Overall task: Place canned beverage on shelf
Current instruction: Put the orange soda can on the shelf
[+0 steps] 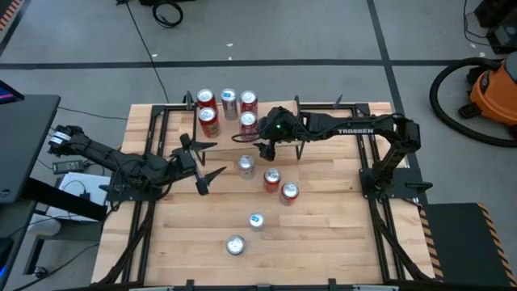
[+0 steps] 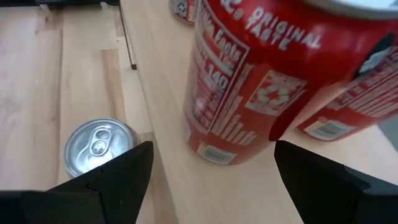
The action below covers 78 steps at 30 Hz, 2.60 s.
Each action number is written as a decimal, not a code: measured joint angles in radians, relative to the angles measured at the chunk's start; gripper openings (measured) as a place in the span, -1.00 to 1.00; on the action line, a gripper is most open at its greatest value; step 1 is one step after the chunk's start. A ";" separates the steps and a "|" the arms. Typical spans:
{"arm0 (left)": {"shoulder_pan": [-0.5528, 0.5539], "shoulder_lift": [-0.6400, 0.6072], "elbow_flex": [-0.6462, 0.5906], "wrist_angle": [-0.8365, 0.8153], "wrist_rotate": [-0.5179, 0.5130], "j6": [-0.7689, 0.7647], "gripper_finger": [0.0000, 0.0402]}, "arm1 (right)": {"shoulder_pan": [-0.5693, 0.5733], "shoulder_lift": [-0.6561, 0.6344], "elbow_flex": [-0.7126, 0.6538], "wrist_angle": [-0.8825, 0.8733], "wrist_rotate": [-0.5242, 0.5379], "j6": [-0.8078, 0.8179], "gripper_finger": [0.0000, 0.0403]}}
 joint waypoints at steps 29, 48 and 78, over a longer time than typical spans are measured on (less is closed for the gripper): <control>-0.001 0.002 0.000 0.001 0.001 -0.055 0.95 | 0.272 -0.034 -0.066 -0.195 -0.004 0.163 0.72; -0.001 0.002 0.000 0.001 0.002 -0.053 0.95 | 0.277 -0.032 -0.182 -0.130 0.050 0.173 0.70; -0.001 0.002 0.001 -0.002 0.002 -0.052 0.95 | 0.246 -0.064 -0.185 -0.138 0.058 0.287 0.33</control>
